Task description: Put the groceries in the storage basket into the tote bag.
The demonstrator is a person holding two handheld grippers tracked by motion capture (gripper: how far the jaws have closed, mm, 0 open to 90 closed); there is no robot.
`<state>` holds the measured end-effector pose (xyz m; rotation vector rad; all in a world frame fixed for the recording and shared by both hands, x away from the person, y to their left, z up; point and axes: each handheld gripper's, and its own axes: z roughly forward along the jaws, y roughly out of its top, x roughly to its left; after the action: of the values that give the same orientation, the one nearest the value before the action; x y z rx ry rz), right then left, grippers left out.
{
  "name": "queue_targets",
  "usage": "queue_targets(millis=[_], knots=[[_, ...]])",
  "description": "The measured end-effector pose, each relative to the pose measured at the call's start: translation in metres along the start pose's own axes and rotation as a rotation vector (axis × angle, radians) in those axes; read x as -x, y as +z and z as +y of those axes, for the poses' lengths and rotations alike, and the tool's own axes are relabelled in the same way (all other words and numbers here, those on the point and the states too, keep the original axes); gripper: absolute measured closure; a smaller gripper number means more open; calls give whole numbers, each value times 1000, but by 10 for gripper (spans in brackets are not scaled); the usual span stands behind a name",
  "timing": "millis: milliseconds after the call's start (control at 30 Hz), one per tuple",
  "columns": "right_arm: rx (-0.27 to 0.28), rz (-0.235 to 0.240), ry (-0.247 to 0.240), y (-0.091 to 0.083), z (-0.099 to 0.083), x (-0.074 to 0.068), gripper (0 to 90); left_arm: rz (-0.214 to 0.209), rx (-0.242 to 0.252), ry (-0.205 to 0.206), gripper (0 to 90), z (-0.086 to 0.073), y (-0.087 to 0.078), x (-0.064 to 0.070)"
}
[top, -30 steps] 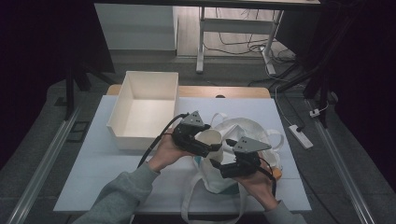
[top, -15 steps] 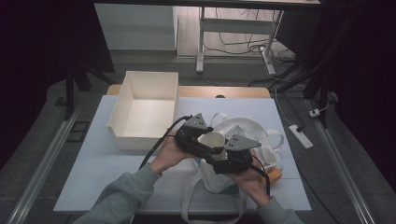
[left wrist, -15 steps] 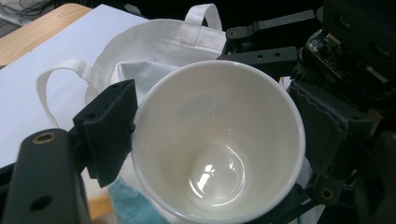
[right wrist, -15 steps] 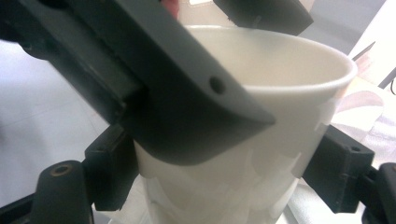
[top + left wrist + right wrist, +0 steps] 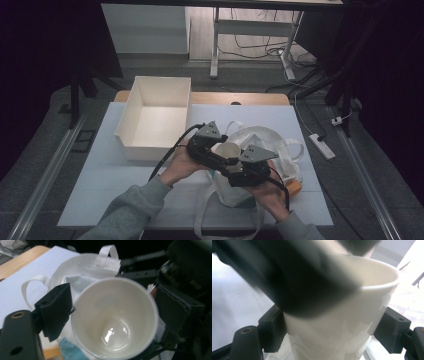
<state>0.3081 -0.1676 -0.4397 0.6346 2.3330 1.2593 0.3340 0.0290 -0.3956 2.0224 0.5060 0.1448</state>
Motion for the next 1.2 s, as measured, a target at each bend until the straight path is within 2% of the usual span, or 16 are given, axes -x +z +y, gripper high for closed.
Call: queue_targets(millis=[300, 467, 633, 733, 1033, 1200], knots=[[7, -23, 9, -3, -2, 7, 208, 18, 42, 0, 132, 2, -20, -3], [19, -48, 20, -8, -3, 14, 208, 39, 55, -19, 141, -1, -29, -9], [27, -80, 36, -13, -6, 23, 208, 69, 29, -44, 147, -9, -31, -18], [27, -104, 52, -16, -8, 31, 208, 94, 10, -44, 147, -11, -32, -22], [5, -171, 113, -18, -23, 54, 208, 99, -16, -58, 149, -16, -32, -29], [-21, -180, 126, -15, -31, 60, 207, 98, -30, -57, 149, -17, -31, -31]])
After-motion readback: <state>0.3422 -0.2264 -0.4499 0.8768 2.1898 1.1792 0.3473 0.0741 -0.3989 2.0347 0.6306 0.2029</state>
